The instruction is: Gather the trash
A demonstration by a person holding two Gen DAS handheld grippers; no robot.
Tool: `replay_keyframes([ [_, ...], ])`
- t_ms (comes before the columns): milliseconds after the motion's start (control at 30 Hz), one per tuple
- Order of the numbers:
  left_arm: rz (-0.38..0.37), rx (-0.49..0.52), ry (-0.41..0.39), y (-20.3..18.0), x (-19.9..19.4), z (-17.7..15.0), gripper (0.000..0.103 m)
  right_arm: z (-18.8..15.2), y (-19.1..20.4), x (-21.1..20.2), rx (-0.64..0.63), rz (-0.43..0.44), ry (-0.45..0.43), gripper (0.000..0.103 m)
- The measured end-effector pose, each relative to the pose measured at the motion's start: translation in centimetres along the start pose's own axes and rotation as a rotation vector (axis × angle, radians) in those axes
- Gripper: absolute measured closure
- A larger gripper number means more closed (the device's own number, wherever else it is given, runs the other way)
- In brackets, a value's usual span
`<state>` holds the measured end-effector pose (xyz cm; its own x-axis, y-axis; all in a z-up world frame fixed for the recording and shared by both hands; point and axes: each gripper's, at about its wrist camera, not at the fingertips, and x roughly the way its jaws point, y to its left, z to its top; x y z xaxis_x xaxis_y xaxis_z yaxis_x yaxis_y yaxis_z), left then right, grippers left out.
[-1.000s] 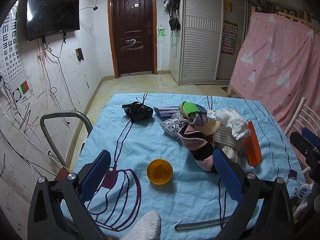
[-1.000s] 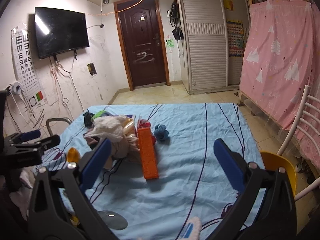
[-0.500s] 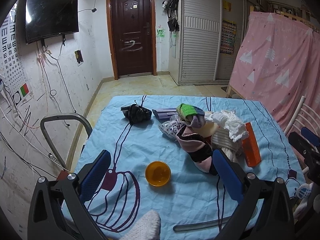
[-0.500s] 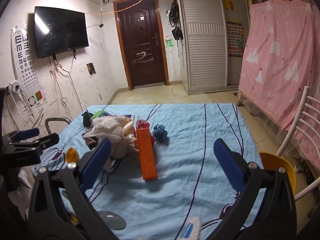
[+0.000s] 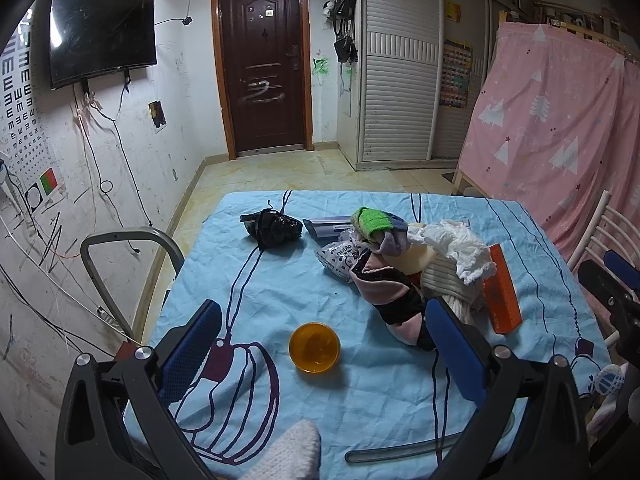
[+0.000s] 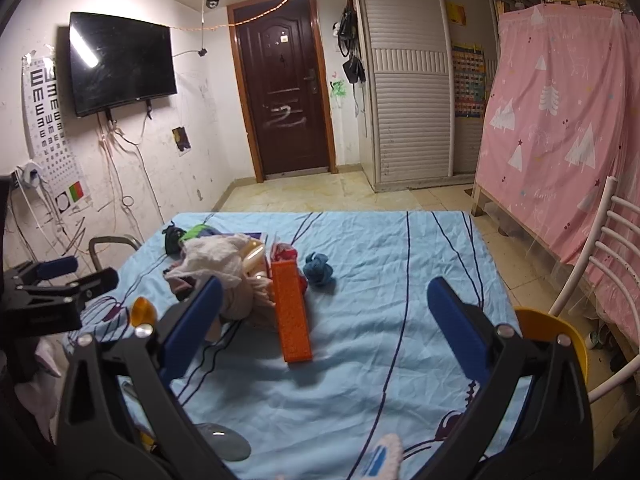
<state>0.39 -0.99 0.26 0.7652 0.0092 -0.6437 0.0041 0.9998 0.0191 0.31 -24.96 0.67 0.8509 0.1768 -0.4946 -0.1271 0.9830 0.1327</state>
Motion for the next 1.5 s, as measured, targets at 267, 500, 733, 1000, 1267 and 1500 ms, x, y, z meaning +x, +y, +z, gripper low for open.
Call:
replay_keyframes([
  [267, 0.001, -0.004, 0.004, 0.2, 0.1, 0.0, 0.01, 0.1, 0.1, 0.1, -0.003, 0.001, 0.009, 0.005],
  [500, -0.002, -0.004, 0.008, 0.2, 0.3, 0.0, 0.01, 0.1, 0.1, 0.1, -0.005, 0.001, 0.01, 0.005],
  [733, -0.001, -0.009, 0.017, 0.4, 0.6, 0.0, 0.01, 0.1, 0.3, 0.4, -0.005, -0.005, 0.011, 0.005],
  [1000, -0.002, -0.014, 0.03, 0.7, 1.2, -0.1, 0.01, -0.1, 0.5, 1.1, -0.009, 0.002, 0.028, 0.005],
  [1267, -0.012, -0.024, 0.065, 1.4, 2.8, -0.3, 0.01, -0.3, 1.0, 2.8, -0.021, 0.02, 0.069, 0.005],
  [1500, -0.048, -0.088, 0.119, 4.5, 4.9, -1.2, 0.01, -1.5, 2.2, 5.2, -0.034, 0.078, 0.156, 0.005],
])
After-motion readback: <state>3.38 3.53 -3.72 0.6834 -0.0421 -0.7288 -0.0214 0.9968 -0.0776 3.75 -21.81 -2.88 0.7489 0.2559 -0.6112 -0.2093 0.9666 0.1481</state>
